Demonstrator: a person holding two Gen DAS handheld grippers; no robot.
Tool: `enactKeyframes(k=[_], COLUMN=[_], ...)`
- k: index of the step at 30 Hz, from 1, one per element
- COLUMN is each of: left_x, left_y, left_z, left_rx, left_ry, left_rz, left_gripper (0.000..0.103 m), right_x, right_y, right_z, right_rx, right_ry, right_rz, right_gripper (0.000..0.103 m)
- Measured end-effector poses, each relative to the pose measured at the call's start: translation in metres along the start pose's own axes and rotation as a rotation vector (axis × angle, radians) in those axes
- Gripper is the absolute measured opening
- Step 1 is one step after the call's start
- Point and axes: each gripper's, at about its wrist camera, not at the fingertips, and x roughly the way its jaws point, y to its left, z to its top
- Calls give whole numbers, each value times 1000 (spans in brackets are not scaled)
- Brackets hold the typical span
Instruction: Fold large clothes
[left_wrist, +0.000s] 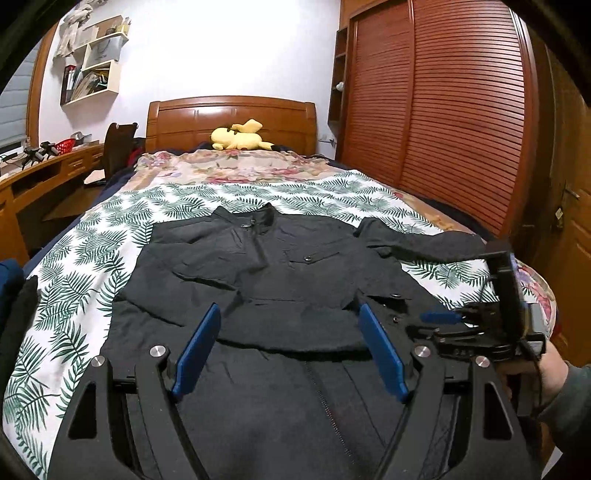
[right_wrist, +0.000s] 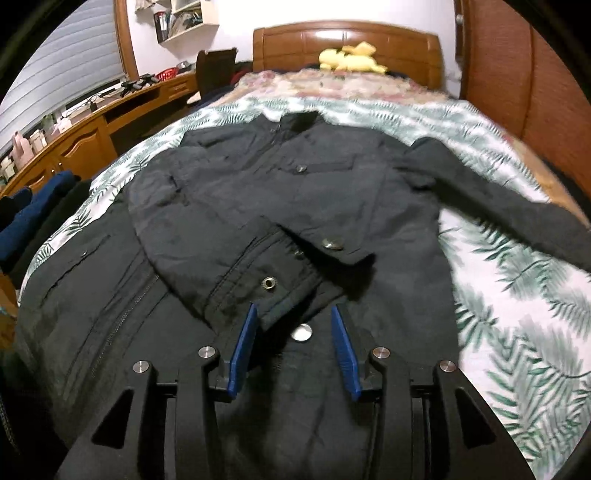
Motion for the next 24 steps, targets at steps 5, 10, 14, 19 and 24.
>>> enactKeyframes(k=[5, 10, 14, 19, 24], left_x=[0, 0, 1, 5, 5], left_y=[-1, -2, -2, -4, -5], left_z=[1, 0, 1, -1, -1], left_rx=[-9, -3, 6, 24, 14], left_ry=[-14, -46, -50, -25, -8], left_rz=[4, 24, 32, 28, 6], left_gripper=[78, 78, 79, 79, 79], right_x=[20, 8, -11, -23, -25], right_y=[-3, 4, 2, 4, -2], right_z=[6, 3, -3, -14, -18], right_rx=[10, -60, -70, -92, -91], right_ry=[36, -7, -79, -85, -75], right_rz=[42, 92, 68, 66, 2], right_gripper=[43, 5, 4, 4, 10])
